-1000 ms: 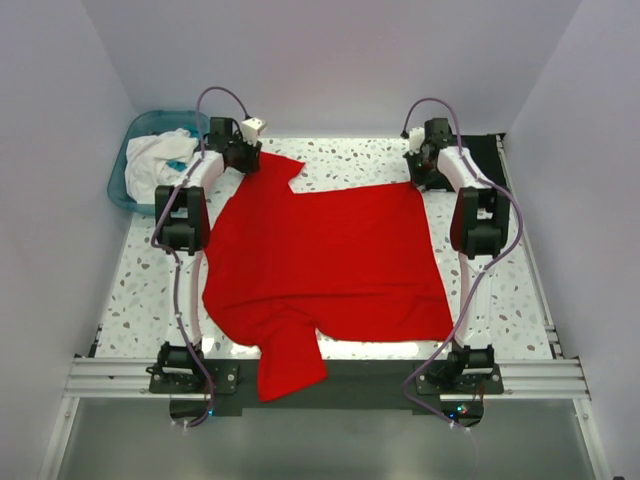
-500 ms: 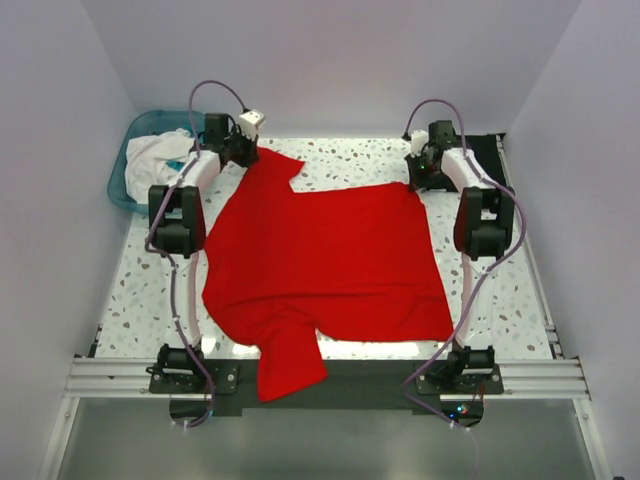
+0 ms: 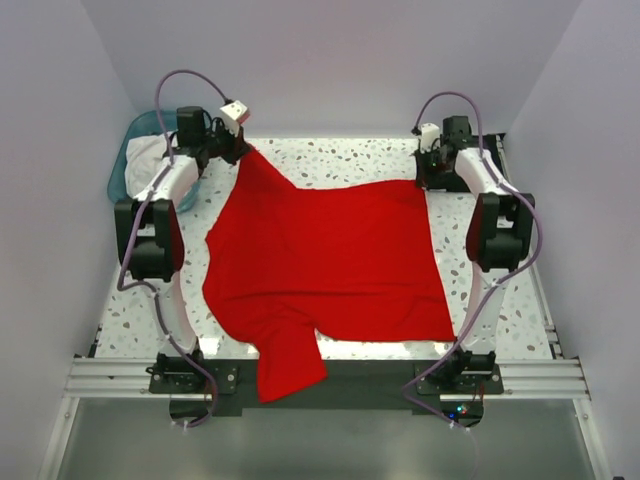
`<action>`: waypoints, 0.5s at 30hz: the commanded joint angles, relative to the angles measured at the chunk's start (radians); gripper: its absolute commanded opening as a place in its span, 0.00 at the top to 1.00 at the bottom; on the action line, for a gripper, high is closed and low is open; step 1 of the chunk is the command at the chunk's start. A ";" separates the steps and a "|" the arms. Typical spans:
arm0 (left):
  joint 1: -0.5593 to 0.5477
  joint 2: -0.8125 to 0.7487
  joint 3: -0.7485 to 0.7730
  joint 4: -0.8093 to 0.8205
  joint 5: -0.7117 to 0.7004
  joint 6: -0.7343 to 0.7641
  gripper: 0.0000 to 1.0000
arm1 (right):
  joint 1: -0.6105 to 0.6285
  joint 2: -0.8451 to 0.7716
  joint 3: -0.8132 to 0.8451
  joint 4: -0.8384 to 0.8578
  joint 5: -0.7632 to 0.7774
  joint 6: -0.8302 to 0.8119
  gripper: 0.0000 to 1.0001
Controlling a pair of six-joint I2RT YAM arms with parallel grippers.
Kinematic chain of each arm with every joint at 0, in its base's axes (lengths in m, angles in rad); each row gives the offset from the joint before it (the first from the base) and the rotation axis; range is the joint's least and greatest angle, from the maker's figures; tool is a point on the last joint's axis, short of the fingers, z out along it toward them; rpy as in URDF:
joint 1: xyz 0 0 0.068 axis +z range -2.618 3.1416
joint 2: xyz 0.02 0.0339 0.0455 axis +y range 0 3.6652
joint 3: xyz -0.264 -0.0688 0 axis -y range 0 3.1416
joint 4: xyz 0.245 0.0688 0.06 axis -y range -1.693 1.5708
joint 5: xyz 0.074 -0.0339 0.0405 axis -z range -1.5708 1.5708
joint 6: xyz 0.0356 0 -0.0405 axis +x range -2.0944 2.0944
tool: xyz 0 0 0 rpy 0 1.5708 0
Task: Fold and stack the t-shirts
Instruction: Fold the tshirt
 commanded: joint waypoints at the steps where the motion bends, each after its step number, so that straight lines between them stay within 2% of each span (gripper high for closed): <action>1: 0.037 -0.120 -0.119 0.056 0.071 0.067 1.00 | -0.023 -0.111 -0.061 0.022 -0.054 -0.046 1.00; 15: 0.049 -0.474 -0.469 0.013 0.117 0.216 1.00 | -0.049 -0.267 -0.281 0.018 -0.116 -0.149 1.00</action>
